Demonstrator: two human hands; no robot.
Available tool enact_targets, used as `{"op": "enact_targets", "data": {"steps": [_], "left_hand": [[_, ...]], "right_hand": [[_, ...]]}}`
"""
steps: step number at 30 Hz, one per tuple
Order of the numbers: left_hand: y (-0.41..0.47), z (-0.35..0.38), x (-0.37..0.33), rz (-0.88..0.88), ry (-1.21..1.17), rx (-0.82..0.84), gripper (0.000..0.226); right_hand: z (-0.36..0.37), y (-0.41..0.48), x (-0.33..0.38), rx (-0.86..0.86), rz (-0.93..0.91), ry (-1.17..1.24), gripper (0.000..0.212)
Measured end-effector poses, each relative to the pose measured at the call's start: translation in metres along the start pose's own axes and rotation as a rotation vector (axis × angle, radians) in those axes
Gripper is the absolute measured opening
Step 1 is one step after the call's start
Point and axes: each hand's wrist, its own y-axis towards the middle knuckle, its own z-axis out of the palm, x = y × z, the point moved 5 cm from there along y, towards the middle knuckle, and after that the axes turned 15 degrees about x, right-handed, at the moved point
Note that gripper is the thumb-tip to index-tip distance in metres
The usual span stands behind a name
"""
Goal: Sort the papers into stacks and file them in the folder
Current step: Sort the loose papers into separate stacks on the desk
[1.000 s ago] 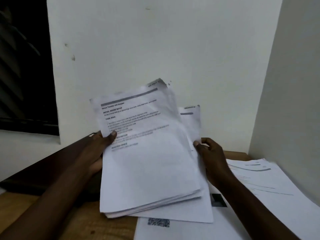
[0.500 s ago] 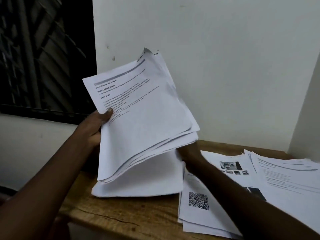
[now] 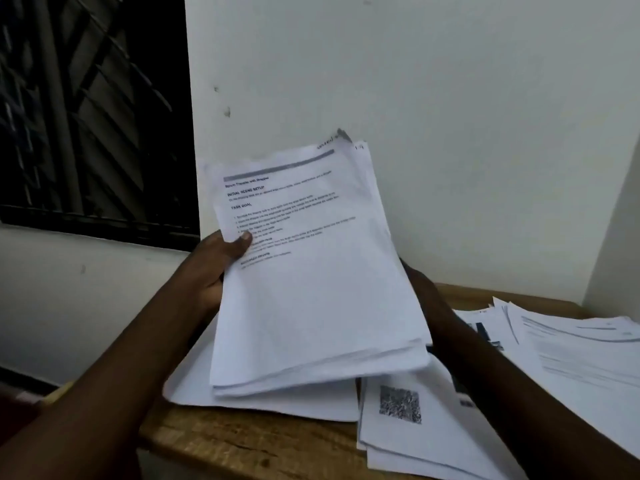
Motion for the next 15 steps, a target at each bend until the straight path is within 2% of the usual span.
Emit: {"op": "enact_targets", "data": {"steps": [2,3,5,11,15], "left_hand": [[0.004,0.008,0.014,-0.013,-0.002,0.006,0.032],[0.005,0.010,0.021,-0.029,0.002,0.009,0.033],[0.005,0.014,0.033,-0.069,0.013,0.012,0.035],[-0.006,0.013,0.039,-0.111,0.029,-0.009,0.034],[-0.012,0.015,0.037,-0.118,0.031,0.012,0.035]], "right_hand": [[-0.010,-0.006,0.005,0.107,0.042,0.269,0.050],[-0.015,-0.008,0.007,0.119,0.058,0.324,0.057],[-0.023,-0.006,0.004,0.124,0.042,0.261,0.057],[-0.024,-0.007,0.009,0.033,-0.039,-0.024,0.023],[-0.024,-0.010,0.007,-0.061,-0.055,-0.089,0.015]]}}
